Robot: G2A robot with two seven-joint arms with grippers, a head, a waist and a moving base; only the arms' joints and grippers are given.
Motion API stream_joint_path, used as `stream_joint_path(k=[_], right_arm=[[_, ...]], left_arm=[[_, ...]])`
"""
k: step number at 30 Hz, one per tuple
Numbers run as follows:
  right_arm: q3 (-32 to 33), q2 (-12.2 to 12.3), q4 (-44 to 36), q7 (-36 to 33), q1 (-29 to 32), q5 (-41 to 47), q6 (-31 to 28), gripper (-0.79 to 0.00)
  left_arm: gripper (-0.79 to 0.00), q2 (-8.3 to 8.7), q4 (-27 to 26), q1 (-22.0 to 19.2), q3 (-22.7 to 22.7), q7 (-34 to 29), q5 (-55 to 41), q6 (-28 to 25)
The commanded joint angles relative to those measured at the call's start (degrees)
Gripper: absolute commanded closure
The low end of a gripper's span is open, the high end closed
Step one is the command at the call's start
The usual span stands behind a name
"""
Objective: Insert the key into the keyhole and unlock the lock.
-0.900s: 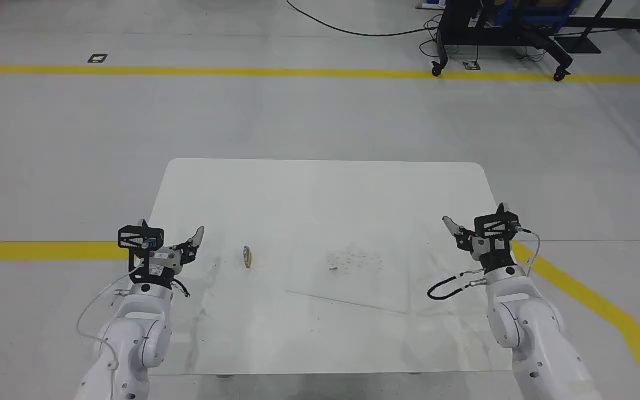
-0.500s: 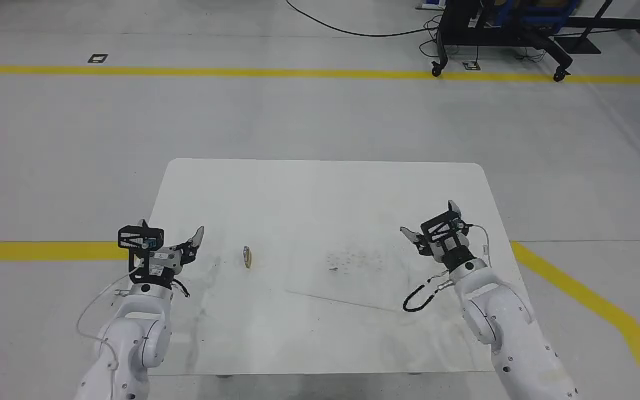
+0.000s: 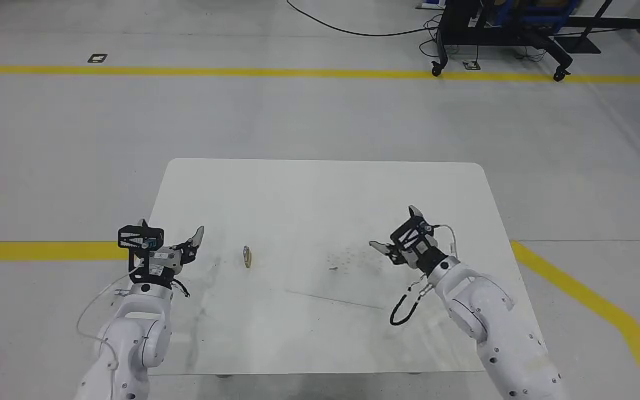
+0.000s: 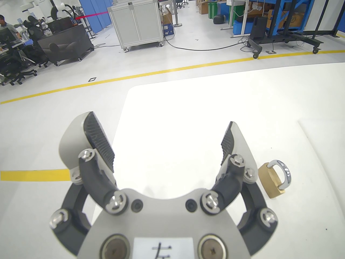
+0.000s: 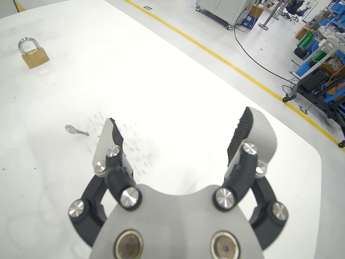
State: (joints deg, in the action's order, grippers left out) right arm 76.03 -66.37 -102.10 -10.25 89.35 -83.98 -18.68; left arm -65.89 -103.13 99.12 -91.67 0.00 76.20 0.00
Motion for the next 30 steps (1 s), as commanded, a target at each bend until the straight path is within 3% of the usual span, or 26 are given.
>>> stream_joint_path(k=[1,5,11,12,13,15,21,26,29,30], right_arm=[[-2.85,-0.09,0.74,-1.75,-2.05,-2.05,-3.64,-0.785],[-7.55,-0.24,3.14,-4.60,-6.10,-5.69,-10.70,-0.785],[-13.37,-0.79,5.50,-6.75,-10.28,-8.52,-15.96,-0.785],[-13.69,-0.80,5.95,-6.55,-10.71,-8.24,-17.01,-0.751],[-13.99,-0.82,6.41,-6.54,-11.06,-7.96,-17.76,-0.594],[-14.70,-0.91,7.39,-7.22,-11.98,-7.74,-18.90,-0.382],[-17.27,-1.35,8.79,-10.58,-14.26,-7.58,-19.95,-0.336],[-18.57,-1.64,9.12,-12.31,-15.19,-7.37,-19.07,-0.240],[-19.22,-1.77,9.28,-13.28,-15.75,-7.30,-19.00,-0.108],[-19.40,-1.79,9.36,-13.61,-15.93,-7.37,-19.02,0.000]], left_arm=[[-0.785,0.00,0.00,0.00,0.00,0.00,0.00,0.00],[-0.785,0.00,0.00,0.00,0.00,0.00,0.00,0.00],[-0.785,0.00,0.00,0.00,0.00,0.00,0.00,0.00],[-0.785,0.00,0.00,0.00,0.00,0.00,0.00,0.00],[-0.785,0.00,0.00,0.00,0.00,0.00,0.00,0.00],[-0.785,0.00,0.00,0.00,0.00,0.00,0.00,0.00],[-0.785,0.00,0.00,0.00,0.00,0.00,0.00,0.00],[-0.785,0.00,0.00,0.00,0.00,0.00,0.00,0.00],[-0.785,0.00,0.00,0.00,0.00,0.00,0.00,0.00],[-0.785,0.00,0.00,0.00,0.00,0.00,0.00,0.00]])
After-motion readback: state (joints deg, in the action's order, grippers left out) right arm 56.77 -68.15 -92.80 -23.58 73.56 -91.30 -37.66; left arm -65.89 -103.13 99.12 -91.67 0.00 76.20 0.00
